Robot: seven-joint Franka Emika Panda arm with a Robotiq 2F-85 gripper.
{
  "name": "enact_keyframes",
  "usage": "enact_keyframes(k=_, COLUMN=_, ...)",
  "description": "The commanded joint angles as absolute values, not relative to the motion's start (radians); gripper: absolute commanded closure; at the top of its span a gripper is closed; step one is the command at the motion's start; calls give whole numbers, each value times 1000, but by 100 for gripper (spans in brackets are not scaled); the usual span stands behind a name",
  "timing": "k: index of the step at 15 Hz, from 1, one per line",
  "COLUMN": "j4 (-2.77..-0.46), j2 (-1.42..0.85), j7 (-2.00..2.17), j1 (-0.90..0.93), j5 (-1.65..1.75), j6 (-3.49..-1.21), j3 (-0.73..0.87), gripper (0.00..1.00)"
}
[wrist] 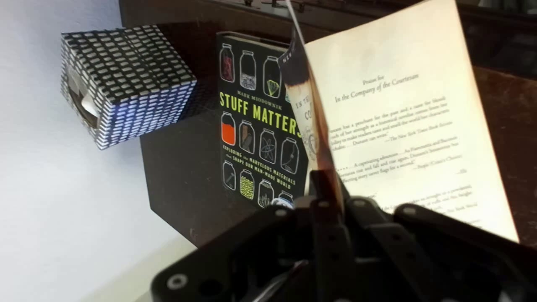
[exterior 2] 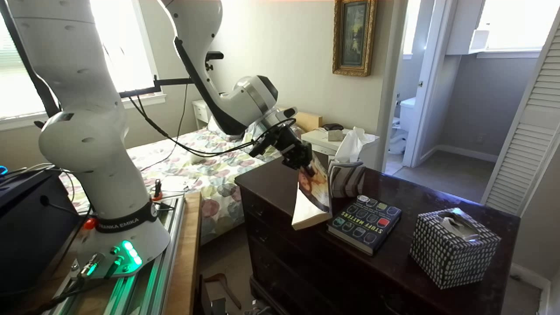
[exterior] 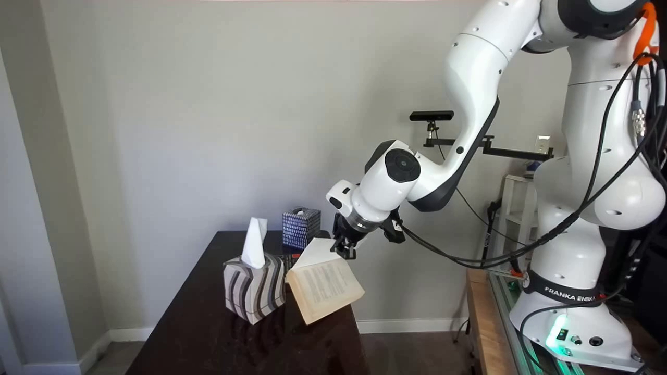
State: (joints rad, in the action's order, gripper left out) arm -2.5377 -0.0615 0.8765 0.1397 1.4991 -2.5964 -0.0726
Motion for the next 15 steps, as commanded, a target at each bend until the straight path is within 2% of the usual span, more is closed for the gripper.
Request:
enact_keyframes(k=1, j4=-2562, j2=7, j7=816, j1=119, j5=1447, j6=-2535, j3=-83, gripper=100)
enact_keyframes(k=15, j4=-2514, j2=62, j7=827, j1=93, j5=1421, j6=-2421, j3=-79, gripper=100)
